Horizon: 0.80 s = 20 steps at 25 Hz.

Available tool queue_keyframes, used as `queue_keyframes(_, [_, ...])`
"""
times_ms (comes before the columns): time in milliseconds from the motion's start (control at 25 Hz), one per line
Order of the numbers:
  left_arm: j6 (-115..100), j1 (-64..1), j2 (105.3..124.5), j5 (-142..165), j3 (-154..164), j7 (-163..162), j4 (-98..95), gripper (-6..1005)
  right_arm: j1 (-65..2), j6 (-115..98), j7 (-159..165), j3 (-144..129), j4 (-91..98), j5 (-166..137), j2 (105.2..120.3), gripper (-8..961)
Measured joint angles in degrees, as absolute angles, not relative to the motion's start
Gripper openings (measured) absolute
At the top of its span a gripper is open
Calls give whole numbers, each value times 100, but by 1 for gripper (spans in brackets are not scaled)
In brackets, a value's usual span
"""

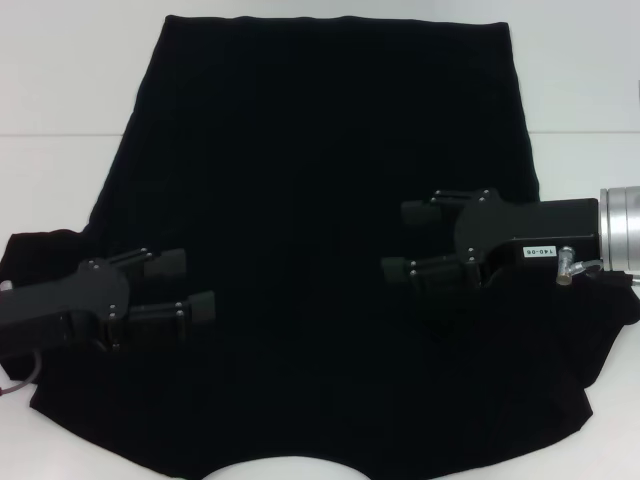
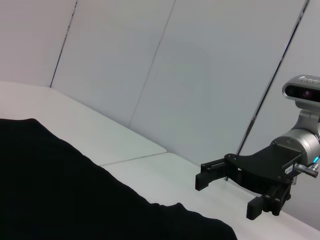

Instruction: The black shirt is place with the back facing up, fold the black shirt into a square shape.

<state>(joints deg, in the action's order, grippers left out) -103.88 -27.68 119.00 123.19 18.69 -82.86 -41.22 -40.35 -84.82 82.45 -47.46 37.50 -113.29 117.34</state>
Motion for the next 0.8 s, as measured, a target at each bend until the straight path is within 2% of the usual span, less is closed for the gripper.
queue_keyframes(400, [-10355, -2768, 11904, 12323, 1854, -8360, -4122, 933, -4060, -8432, 8269, -4738, 3746, -11321, 11733, 927])
queue_keyframes(800, [-9435, -2751, 11824, 12885, 1730, -10260, -4481, 932, -4118, -8302, 8296, -4737, 3725, -11295, 11733, 927])
